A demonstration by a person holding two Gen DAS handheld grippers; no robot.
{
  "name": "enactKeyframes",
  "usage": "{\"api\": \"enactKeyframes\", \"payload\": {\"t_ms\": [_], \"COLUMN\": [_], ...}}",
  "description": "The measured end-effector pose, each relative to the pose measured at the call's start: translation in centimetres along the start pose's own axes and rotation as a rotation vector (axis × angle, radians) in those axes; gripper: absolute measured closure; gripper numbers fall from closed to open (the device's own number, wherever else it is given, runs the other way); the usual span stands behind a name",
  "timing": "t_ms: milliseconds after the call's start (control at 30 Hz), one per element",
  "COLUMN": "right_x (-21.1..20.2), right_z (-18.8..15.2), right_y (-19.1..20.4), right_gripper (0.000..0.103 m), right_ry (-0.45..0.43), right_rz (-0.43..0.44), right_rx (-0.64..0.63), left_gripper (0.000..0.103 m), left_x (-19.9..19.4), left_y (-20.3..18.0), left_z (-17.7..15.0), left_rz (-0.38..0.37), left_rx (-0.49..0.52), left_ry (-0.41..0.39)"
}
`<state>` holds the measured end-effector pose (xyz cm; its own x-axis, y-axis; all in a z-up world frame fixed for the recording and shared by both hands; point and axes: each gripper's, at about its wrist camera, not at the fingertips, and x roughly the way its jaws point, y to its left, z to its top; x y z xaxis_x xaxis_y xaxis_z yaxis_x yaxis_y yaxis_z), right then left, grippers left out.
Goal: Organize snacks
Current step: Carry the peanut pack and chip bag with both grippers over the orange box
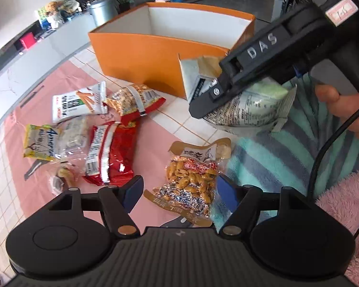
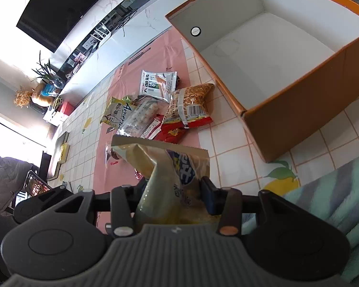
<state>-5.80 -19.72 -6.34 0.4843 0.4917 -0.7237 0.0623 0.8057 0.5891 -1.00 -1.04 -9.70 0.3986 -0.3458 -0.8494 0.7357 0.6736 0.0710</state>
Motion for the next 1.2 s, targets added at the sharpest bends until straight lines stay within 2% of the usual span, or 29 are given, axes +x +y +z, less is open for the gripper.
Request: {"api": "enactKeyframes", "payload": {"t_ms": [333, 533, 600, 800, 900, 1033, 1200], "right_x": [-0.3, -0.2, 0.0, 0.4, 0.5, 0.5, 0.0], "right_z": [0.5, 0.5, 0.6, 0.9, 0.8, 0.8, 0.9], "right_y": [-1.1, -1.8, -2.1, -2.4, -2.7, -2.6, -2.1], "right_gripper": [0.061, 0.060, 0.059, 0.059, 0.059, 0.059, 0.060], "right_ry": [0.018, 0.026, 0.031, 0.036, 0.041, 0.041, 0.030], "right_rz": [0.032, 0.051, 0.052, 0.039, 0.041, 0.043, 0.052], "right_rx": [0.028, 0.051, 0.060, 0.088, 0.093, 0.090, 0.066], "left_gripper": [0.019, 0.008, 0.008, 0.008, 0.015, 0.020, 0.021], "left_x": [4.6, 6.4, 6.9, 8.2, 8.0, 7.5, 6.0], "left_y": [-0.6, 0.0, 0.2, 0.7, 1.2, 1.4, 1.3], "left_z": [0.6, 0.8, 0.9, 0.8, 0.8, 0.7, 0.7], "left_rz": [-0.063, -0.082, -0.085, -0.101, -0.103, -0.070, -0.042], "left_rx": [0.088, 0.088, 0.082, 0.017, -0.048, -0.123, -0.198], "left_ry": [0.093, 0.126, 0.135, 0.151, 0.139, 0.136, 0.116]}}
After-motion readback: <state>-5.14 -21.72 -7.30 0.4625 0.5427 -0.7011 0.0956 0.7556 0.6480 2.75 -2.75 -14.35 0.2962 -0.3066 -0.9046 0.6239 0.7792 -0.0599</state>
